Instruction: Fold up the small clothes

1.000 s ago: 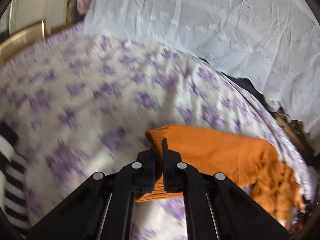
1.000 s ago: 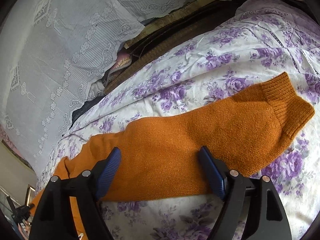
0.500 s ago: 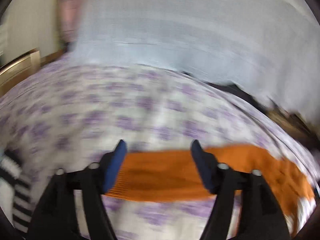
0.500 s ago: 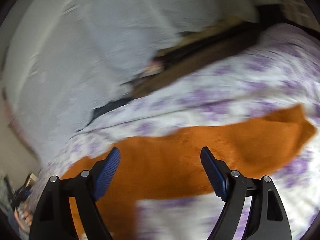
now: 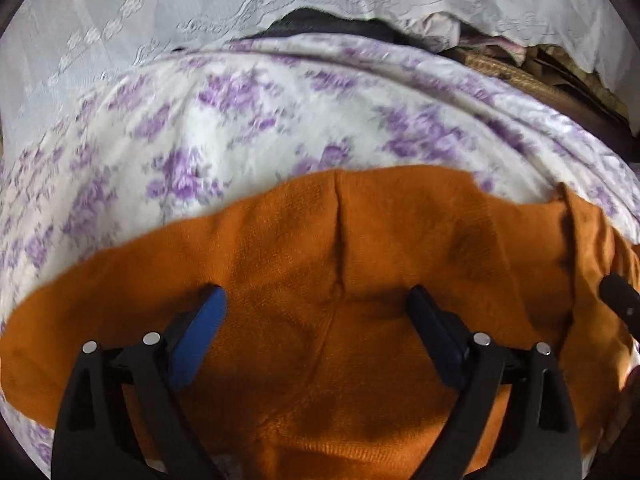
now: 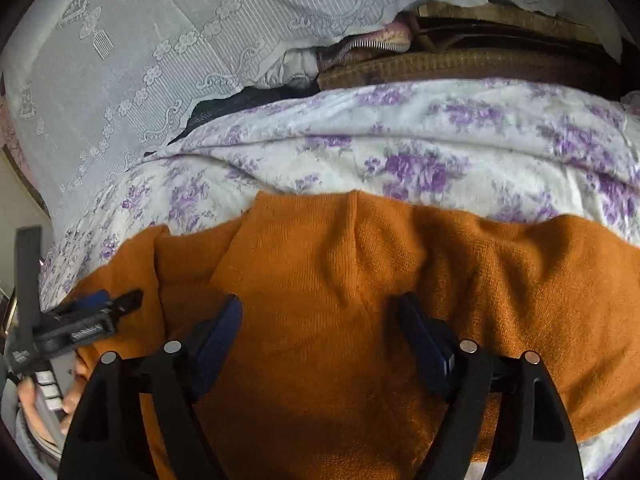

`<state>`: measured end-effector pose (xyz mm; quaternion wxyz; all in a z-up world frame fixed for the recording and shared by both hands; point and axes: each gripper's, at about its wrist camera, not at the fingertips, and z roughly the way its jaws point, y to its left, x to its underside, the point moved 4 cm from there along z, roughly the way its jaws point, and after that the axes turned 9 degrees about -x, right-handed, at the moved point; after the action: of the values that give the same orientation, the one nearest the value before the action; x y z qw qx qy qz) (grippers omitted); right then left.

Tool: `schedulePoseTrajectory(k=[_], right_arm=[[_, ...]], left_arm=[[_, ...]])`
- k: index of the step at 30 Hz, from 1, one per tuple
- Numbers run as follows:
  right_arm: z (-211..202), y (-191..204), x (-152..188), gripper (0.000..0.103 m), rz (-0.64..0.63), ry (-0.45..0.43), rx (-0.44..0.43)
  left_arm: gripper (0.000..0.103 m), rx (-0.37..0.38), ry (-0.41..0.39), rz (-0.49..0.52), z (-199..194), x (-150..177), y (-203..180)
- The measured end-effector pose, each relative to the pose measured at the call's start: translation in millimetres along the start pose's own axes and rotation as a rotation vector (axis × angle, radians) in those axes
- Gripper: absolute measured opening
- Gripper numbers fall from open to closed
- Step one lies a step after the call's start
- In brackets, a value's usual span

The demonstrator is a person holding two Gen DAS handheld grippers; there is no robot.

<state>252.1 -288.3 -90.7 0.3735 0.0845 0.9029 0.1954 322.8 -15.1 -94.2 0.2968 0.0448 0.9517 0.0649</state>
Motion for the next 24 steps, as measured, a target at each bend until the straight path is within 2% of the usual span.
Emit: schedulePoseTrajectory(k=[2,3,4,6,8,9,10,11,13,14,15,16,21,22,24], right_arm=[[-23.9,9.0,3.7,0.079,-0.001,-0.051,0.021],[-33.6,17.6,6.1,0.079,-0.025,-0.063,-0.003],[-42.5,31.1,9.1,0.080,-0.065,-0.062,-0.035],[-49.5,54.1,23.9,0.081,-0.141,-0.032,-0.039],[-37.8,63.3,44.3,0.081,-0.183,0.040,-0.009],[-22.0,63.1,62.9,0.084,-0.208,0.117,0.030],[-17.2,64.0,70.0,0.084,-0.236,0.145,0.065],[-22.7,68.8,68.6,0.086,-0.255,0.128,0.078],[-41.4,66.3,72.4,0.086,-0.230,0.065,0.161],[-54.1,66.3,79.2,0.086,-0.210,0.038,0.155],[-66.2,71.3,88.6,0.086,-0.196,0.045,0.089],[-73.8,76.3,96.1,0.086,-0.192,0.051,0.056],[-109.3,101.6,144.3,0.086,-0.257,0.057,0.048],[-112.7,106.0,157.8,0.086,-0.285,0.084,0.058],[-108.9,112.4,176.2,0.093,-0.345,0.157,0.103]], left_arm=[[0.089,-0.007,0.000,-0.006,-8.0,7.6,3.2],[0.089,0.020,-0.004,0.003,-19.1,12.3,2.9],[0.089,0.064,-0.021,0.018,-34.4,18.0,-0.7],[0.096,0.088,-0.053,0.045,-53.7,27.2,-7.6],[0.098,0.067,-0.050,0.093,-59.1,46.2,-16.2],[0.099,0.053,-0.030,0.118,-55.2,54.3,-18.9],[0.099,0.017,0.002,0.149,-46.0,66.6,-23.6],[0.099,0.009,0.005,0.142,-45.1,72.6,-23.7],[0.098,0.034,0.022,0.086,-56.3,76.8,-14.9],[0.098,0.083,0.041,0.042,-63.9,83.1,-8.7],[0.098,0.130,0.051,0.012,-71.4,92.2,-4.7],[0.098,0.140,0.057,0.009,-77.0,101.0,-2.4],[0.098,0.086,-0.004,0.092,-115.3,145.3,-8.4],[0.098,0.092,-0.007,0.114,-122.4,155.3,-10.8],[0.099,0.086,0.011,0.148,-128.7,177.3,-14.4]])
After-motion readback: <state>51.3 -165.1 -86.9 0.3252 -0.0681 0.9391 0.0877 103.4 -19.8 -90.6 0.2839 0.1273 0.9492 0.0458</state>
